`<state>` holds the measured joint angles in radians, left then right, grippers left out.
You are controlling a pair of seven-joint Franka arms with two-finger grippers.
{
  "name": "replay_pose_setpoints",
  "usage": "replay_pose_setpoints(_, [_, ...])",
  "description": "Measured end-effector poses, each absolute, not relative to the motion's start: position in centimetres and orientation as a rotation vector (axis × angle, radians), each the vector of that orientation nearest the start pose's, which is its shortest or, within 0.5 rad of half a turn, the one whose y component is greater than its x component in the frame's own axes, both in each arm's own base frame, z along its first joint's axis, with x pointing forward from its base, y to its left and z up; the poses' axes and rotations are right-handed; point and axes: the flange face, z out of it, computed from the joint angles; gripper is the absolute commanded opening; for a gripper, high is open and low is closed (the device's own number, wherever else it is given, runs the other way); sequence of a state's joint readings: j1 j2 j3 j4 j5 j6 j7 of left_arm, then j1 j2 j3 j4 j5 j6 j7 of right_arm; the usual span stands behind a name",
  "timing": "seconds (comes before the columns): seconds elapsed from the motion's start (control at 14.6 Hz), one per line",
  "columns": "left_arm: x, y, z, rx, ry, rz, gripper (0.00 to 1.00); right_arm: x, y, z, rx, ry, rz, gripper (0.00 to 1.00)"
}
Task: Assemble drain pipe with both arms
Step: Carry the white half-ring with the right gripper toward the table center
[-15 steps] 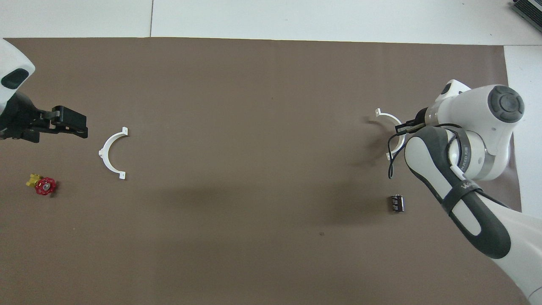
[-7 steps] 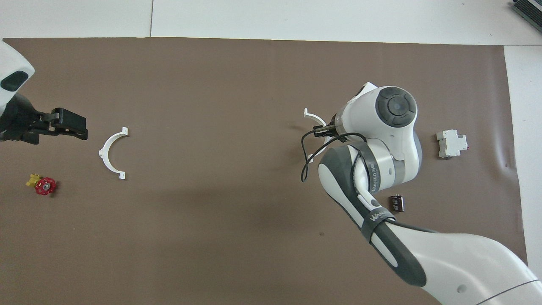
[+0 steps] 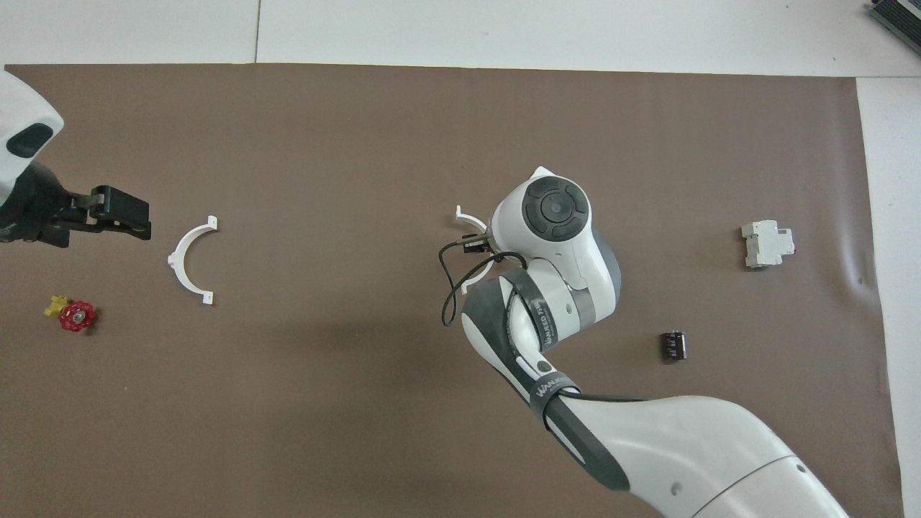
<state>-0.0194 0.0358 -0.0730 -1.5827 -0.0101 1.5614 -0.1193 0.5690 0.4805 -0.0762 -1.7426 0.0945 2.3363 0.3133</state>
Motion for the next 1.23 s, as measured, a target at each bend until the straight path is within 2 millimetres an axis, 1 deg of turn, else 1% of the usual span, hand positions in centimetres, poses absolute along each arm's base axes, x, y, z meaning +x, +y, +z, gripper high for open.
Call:
replay_pose_setpoints(0.14, [56.0, -5.2, 59.3, -3.147, -0.043, 0.081, 1.00, 58.6, 33.5, 30.9, -3.053, -0.206, -0.138, 0.00])
replay_pose_setpoints(0.27, [55.8, -5.2, 59.0, -3.147, -0.043, 0.075, 1.00, 58.2, 34.1, 30.8, -3.057, -0.229, -0.141, 0.00])
replay_pose_setpoints(0.69, [55.7, -5.2, 59.2, -3.148, -0.044, 0.052, 1.00, 58.1, 34.3, 29.9, -3.064, -0.247, -0.150, 0.00])
replay_pose_setpoints(0.75, [55.7, -5.2, 59.2, -3.148, -0.044, 0.050, 1.00, 58.0, 34.2, 29.6, -3.067, -0.248, -0.144, 0.48])
replay_pose_setpoints(0.82, [55.8, -5.2, 59.2, -3.149, -0.044, 0.046, 1.00, 57.9, 34.3, 29.3, -3.067, -0.250, -0.143, 0.99])
replay_pose_setpoints(0.96, [56.0, -5.3, 58.6, -3.152, -0.045, -0.002, 1.00, 57.7, 34.5, 29.3, -3.066, -0.253, -0.146, 1.00])
replay_pose_setpoints(1.1, [55.9, -5.2, 56.9, -3.153, -0.047, -0.060, 1.00, 57.7, 34.7, 29.6, -3.063, -0.230, -0.154, 1.00])
replay_pose_setpoints(1.17, [55.8, -5.1, 56.0, -3.153, -0.050, -0.095, 1.00, 58.0, 34.6, 30.3, -3.060, -0.215, -0.170, 1.00])
replay_pose_setpoints(1.23, [55.6, -4.9, 55.0, -3.153, -0.058, -0.135, 1.00, 58.4, 34.0, 31.5, -3.055, -0.195, -0.195, 1.00])
